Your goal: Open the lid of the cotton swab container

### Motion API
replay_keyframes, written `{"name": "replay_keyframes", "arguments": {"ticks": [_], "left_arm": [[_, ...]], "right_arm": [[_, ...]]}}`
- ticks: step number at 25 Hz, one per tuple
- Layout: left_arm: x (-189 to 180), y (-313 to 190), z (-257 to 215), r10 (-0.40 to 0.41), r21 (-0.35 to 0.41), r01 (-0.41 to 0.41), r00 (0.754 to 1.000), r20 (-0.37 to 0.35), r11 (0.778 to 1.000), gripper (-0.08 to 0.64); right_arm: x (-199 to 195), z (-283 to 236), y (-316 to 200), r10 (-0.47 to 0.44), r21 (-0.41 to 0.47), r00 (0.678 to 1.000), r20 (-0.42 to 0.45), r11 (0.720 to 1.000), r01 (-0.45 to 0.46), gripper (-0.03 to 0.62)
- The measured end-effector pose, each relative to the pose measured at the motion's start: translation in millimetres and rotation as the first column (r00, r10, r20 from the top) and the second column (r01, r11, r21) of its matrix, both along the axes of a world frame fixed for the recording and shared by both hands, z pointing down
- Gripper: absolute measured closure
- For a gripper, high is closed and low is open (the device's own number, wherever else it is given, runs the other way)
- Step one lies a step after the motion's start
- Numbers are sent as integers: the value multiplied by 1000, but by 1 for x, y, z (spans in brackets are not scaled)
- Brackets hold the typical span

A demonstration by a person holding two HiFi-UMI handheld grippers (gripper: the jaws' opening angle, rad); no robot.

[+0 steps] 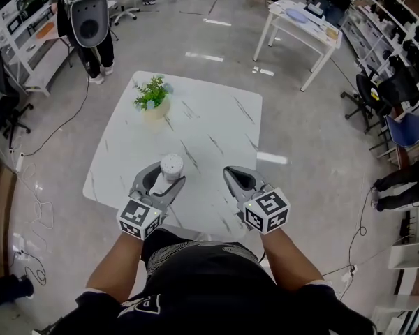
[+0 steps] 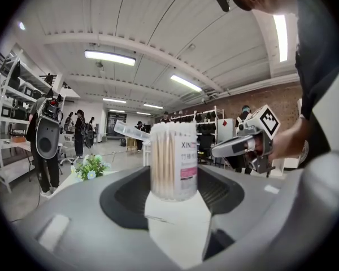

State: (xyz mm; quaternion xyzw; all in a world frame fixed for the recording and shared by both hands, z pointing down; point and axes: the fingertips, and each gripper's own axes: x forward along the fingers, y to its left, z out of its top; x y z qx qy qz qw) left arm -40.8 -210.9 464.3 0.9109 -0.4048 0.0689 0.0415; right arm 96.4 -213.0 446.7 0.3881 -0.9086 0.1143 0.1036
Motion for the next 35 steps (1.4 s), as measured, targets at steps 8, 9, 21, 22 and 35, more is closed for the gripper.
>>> {"name": "replay_keyframes", "arguments": {"ticks": [8, 9, 21, 22, 35], "left_arm": [[-3, 3, -2, 8, 10, -8, 1000, -9, 1000, 252], [-3, 4, -3, 8, 10, -8, 1000, -11, 1000, 253], [-2, 6, -9, 2, 20, -1, 1000, -30, 1000, 253], [-2, 6, -9, 2, 21, -2, 1000, -30, 1000, 252], [-1, 7, -8, 7, 23, -6, 1000, -30, 1000, 252]], "right_arm": [[10, 7, 4, 26, -20, 1000, 10, 999, -26, 592], [10, 7, 4, 26, -20, 1000, 10, 999, -25, 592], [11, 6, 9, 19, -17, 1000, 8, 1000, -18, 592], [11, 6, 9, 18, -18, 1000, 9, 1000, -18, 592], [15, 6, 7, 27, -20, 999, 21, 999, -27, 592]]}}
